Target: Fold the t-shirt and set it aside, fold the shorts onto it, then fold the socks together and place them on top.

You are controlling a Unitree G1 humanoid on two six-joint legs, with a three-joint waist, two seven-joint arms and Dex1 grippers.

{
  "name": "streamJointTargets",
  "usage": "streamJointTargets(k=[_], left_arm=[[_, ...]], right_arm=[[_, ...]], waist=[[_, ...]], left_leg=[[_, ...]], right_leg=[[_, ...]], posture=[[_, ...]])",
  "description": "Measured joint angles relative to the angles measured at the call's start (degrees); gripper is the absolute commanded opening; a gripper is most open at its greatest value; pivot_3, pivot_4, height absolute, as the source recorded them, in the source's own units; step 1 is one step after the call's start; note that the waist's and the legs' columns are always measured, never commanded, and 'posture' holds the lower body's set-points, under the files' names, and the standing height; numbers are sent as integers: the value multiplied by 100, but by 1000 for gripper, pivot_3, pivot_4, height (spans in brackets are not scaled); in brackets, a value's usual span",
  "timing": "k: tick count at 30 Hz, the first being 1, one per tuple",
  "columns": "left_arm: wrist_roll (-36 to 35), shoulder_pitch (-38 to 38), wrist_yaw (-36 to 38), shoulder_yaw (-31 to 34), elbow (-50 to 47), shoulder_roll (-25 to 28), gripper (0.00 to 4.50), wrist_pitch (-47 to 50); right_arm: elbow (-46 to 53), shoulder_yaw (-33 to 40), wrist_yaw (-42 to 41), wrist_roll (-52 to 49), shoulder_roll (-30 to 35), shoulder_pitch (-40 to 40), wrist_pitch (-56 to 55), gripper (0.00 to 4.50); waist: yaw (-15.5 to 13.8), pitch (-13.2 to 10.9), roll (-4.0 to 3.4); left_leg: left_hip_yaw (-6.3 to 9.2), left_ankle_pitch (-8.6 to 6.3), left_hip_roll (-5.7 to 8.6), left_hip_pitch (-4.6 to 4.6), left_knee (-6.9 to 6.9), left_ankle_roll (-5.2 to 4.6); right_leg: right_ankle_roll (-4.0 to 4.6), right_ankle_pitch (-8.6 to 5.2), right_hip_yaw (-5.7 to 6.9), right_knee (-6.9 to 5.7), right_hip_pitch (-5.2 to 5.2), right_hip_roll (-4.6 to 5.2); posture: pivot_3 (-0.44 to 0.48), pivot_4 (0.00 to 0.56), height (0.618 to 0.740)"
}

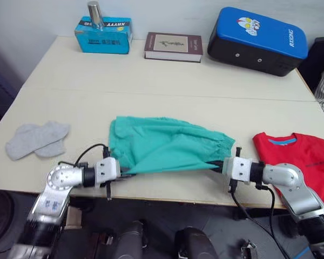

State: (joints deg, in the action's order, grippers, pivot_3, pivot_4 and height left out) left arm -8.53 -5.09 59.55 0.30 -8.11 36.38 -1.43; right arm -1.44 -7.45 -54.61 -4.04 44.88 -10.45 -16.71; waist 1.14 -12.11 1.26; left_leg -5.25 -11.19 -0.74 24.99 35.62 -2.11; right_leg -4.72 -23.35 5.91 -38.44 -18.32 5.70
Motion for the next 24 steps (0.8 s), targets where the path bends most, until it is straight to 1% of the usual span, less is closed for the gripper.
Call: streamJointTargets(k=[3,6,8,9,11,12,15,16,17,18,19,20,21,22,23,24], left_arm=[[-137,319,-419,136,-618,-23,697,466],[-125,539,-710,351,-724,49,1623,609],[-125,611,-737,363,-724,103,2282,622],[-182,644,-686,365,-733,147,2584,637],[-604,913,-339,497,-798,424,3307,837],[-769,979,-218,572,-837,502,3508,933],[-1548,1172,327,959,-1053,927,3508,1377],[-1861,1170,490,1114,-1126,1050,3358,1575],[-2080,1108,568,1183,-1164,1115,3115,1727],[-2301,917,593,1211,-1168,1102,2902,1906],[-2560,545,548,1199,-1175,1029,2561,2110],[-2683,256,473,1168,-1173,920,2306,2241],[-2721,-268,284,1018,-1116,667,1973,2368],[-2661,-701,108,816,-1076,401,1700,2379],[-2463,-1073,-37,529,-936,148,1339,2303],[-2192,-1389,-146,246,-671,-107,1050,2135]], right_arm=[[-99,51,7,-59,1,81,-46,0],[-68,361,16,-272,73,397,217,712],[70,529,11,-364,130,601,293,1375],[210,605,-14,-441,174,758,334,1705],[658,814,-173,-793,274,1271,543,2487],[805,870,-243,-934,326,1418,635,2680],[1737,1275,-672,-1849,755,2178,1336,2680],[2105,1491,-756,-2254,887,2349,1703,2705],[2374,1658,-748,-2583,944,2420,2023,2715],[2621,1771,-645,-2968,943,2418,2362,2513],[2913,1796,-448,-3412,889,2268,2765,2312],[3064,1780,-260,-3654,778,2116,3018,2123],[3171,1667,69,-3806,522,1808,3287,1766],[3234,1498,349,-3803,268,1507,3439,1452],[3248,1275,631,-3666,21,1244,3550,1024],[3200,990,940,-3357,-272,960,3602,723]], waist=[[-4,2,-3],[-32,5,-7],[-61,5,-7],[-84,5,-8],[-98,5,-9],[-98,5,-10],[-104,4,-14],[-103,4,-15],[-99,6,-19],[-99,7,-19],[-100,7,-17],[-103,7,-17],[-105,10,-15],[-112,13,-13],[-128,18,-14],[-129,21,-13]], left_leg=[[-1,-1,0,0,-3,0],[-3,-3,0,-1,-5,0],[-5,-4,0,0,-6,0],[-6,-4,0,1,-8,0],[-6,-7,-1,0,-17,3],[-6,-8,-1,4,-19,3],[-3,-10,-2,0,-36,0],[-2,-17,-2,-4,-39,-13],[-2,-22,-3,-7,-41,-21],[-2,-23,-4,-21,-44,-23],[1,-26,-5,-35,-46,-19],[1,-39,-6,-51,-56,3],[-2,-40,-5,-65,-58,6],[-4,-41,-3,-63,-56,7],[-9,-38,4,-63,-57,11],[-14,-23,5,-66,-56,22]], right_leg=[[0,0,-1,11,1,-1],[0,0,0,13,1,-1],[0,0,0,17,1,-1],[0,0,0,20,-1,-1],[0,0,-1,34,2,-2],[0,0,-1,36,0,-3],[3,-1,-2,56,7,-3],[6,-2,-1,66,15,-4],[10,-5,-2,73,22,-4],[18,-9,-3,83,37,-5],[29,-15,-4,96,59,-8],[30,-16,-5,108,78,-9],[30,-16,-9,108,87,-9],[29,-16,-9,108,85,-9],[27,-15,-10,110,86,-7],[26,-14,-12,106,84,-8]], posture=[[0,150,740],[0,150,740],[0,150,740],[0,150,740],[0,150,740],[0,150,740],[0,150,740],[0,150,740],[0,150,740],[0,150,740],[0,150,740],[0,150,740],[0,150,740],[0,150,740],[0,150,740],[0,150,740]])
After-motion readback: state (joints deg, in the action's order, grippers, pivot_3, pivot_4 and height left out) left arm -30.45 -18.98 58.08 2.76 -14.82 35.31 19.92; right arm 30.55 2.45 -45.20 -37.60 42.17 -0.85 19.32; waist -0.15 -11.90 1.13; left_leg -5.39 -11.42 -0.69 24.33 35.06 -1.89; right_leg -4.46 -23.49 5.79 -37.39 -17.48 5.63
